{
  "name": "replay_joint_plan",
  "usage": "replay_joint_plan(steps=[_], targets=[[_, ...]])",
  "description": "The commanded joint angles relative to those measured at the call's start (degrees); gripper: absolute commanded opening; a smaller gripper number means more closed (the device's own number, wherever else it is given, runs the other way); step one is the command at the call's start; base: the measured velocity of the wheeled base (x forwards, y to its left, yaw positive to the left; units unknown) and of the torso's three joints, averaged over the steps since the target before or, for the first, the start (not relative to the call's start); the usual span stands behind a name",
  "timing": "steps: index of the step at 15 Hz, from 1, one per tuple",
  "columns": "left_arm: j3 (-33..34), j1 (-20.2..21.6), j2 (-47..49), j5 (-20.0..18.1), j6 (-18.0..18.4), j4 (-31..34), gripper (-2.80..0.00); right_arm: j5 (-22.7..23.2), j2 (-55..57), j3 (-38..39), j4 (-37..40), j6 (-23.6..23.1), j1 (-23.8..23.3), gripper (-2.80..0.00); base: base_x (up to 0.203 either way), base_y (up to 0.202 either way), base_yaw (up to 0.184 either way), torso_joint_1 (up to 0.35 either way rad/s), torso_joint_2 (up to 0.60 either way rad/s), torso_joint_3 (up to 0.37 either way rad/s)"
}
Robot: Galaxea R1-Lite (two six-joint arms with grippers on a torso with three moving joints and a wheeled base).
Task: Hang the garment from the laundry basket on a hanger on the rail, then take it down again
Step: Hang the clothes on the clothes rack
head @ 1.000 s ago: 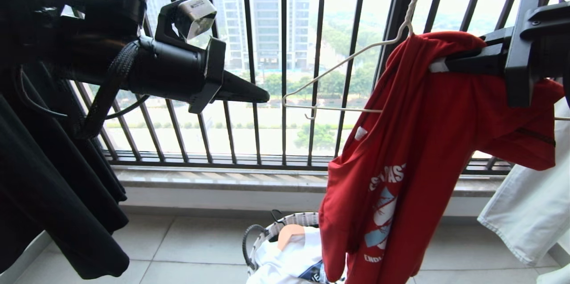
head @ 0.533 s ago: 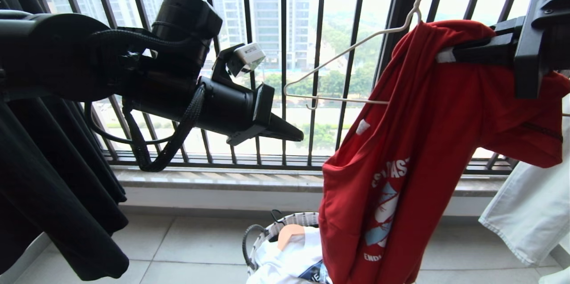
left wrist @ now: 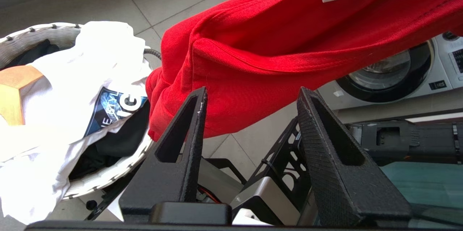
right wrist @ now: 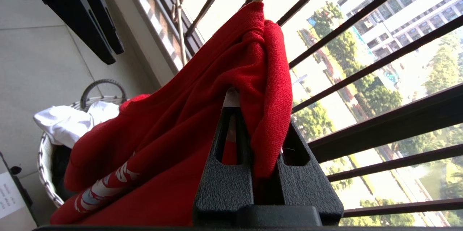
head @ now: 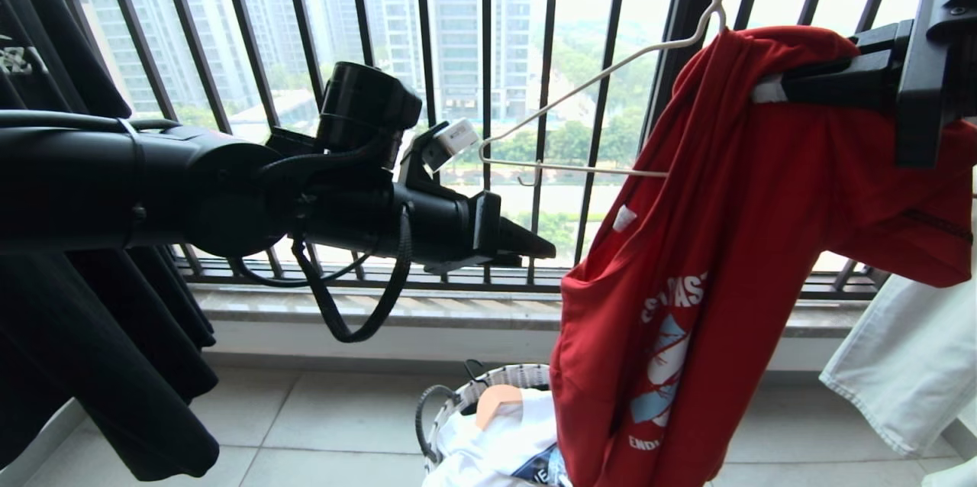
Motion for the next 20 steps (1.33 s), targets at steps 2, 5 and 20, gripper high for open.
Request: replay_joint_plan(steps=[2,5,20], targets=[[3.7,-3.8,1.7,7.1,-0.2,-7.3,0.0,0.1,0.0,0.0,0.1,-0.2,2.3,-2.8,0.0,0.0,0.0,0.0,0.0,0.0],[4.1,-4.3,2.5,8.2,-0.2,-8.5,0.0,0.0,0.0,0.0,0.2,0.0,4.1,-2.8,0.0,0.0,0.0,0.0,0.0,0.0],[0.4,-6.5,10.9,23.7,6.7,-5.4,0.0,-0.2,0.1,-1.5,0.1,0.7,4.7,-2.8,0.0,0.0,0.0,0.0,0.0,0.0]])
